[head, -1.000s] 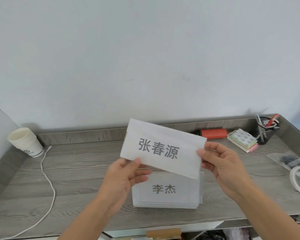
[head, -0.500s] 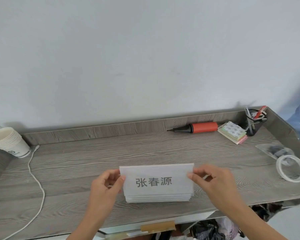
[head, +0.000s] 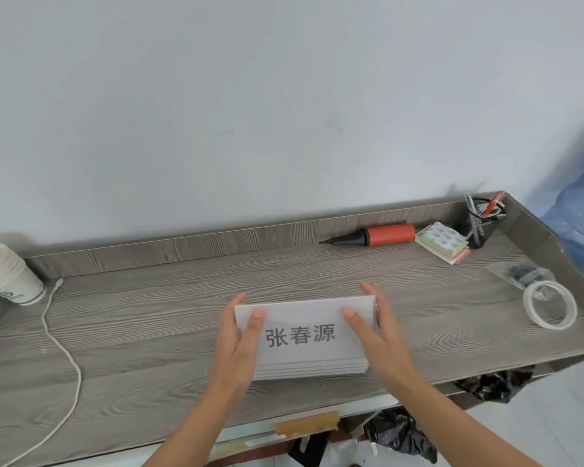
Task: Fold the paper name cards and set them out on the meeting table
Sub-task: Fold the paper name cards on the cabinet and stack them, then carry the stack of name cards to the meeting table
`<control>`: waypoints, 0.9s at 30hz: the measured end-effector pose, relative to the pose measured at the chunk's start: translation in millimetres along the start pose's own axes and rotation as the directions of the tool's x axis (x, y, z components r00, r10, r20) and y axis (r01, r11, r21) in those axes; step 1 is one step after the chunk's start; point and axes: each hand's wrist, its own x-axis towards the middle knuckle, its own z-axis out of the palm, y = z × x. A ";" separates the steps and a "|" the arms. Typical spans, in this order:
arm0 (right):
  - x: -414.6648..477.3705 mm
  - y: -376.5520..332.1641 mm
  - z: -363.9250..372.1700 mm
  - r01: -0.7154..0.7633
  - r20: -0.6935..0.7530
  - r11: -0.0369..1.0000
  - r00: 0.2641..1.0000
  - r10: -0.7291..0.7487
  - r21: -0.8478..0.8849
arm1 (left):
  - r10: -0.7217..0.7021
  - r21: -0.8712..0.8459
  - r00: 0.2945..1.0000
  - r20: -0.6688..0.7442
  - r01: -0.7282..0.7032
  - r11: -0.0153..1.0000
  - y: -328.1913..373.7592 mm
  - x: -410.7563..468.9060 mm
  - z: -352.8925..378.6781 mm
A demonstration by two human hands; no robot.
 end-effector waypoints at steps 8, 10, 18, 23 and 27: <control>-1.2 -6.9 0.3 -0.022 -0.044 0.996 0.999 0.025 0.083 | 0.036 -0.054 0.997 0.073 -0.032 0.998 -2.9 7.4 -6.6; -1.7 -6.8 3.6 -0.027 -0.064 0.996 0.997 0.032 0.082 | 0.023 -0.065 0.996 0.091 -0.018 0.998 -3.5 7.9 -5.7; -7.7 -16.6 23.5 -0.008 -0.218 0.994 0.975 0.031 0.105 | 0.001 -0.123 0.998 0.060 0.007 0.992 6.9 2.1 0.1; -33.9 -25.9 7.0 -0.027 -0.270 0.980 0.959 0.081 0.198 | 0.015 -0.116 0.998 0.068 -0.007 0.993 24.8 -14.5 8.7; -74.2 -24.0 -33.8 -0.049 -0.350 0.972 0.928 0.130 0.231 | -0.029 -0.068 0.983 0.182 0.042 0.997 40.4 -49.5 37.3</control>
